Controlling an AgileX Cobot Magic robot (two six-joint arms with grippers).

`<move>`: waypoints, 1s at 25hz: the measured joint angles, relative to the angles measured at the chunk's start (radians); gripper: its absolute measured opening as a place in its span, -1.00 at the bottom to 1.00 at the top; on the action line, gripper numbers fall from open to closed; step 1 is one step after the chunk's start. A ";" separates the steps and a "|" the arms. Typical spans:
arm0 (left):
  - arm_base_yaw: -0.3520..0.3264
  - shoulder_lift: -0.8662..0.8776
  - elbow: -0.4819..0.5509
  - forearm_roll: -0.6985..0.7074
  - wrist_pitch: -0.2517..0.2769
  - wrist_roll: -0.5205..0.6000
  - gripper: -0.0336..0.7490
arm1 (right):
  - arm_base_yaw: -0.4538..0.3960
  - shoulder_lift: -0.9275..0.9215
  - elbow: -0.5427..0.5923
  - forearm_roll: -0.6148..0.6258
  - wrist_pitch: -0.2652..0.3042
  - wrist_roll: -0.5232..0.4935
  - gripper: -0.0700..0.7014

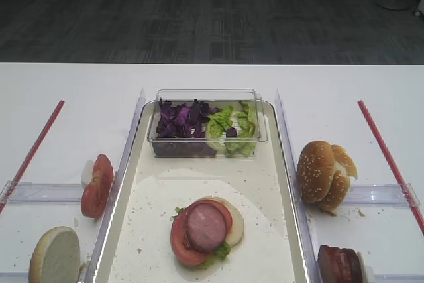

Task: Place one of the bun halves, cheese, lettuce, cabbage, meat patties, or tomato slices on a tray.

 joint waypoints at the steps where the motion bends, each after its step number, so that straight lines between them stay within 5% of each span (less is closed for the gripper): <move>1: 0.000 0.000 0.000 0.000 0.000 0.000 0.34 | 0.000 0.000 0.000 0.000 0.000 0.000 0.36; 25: 0.000 0.000 0.000 0.000 0.000 0.000 0.34 | 0.000 0.000 0.000 0.000 0.000 0.000 0.35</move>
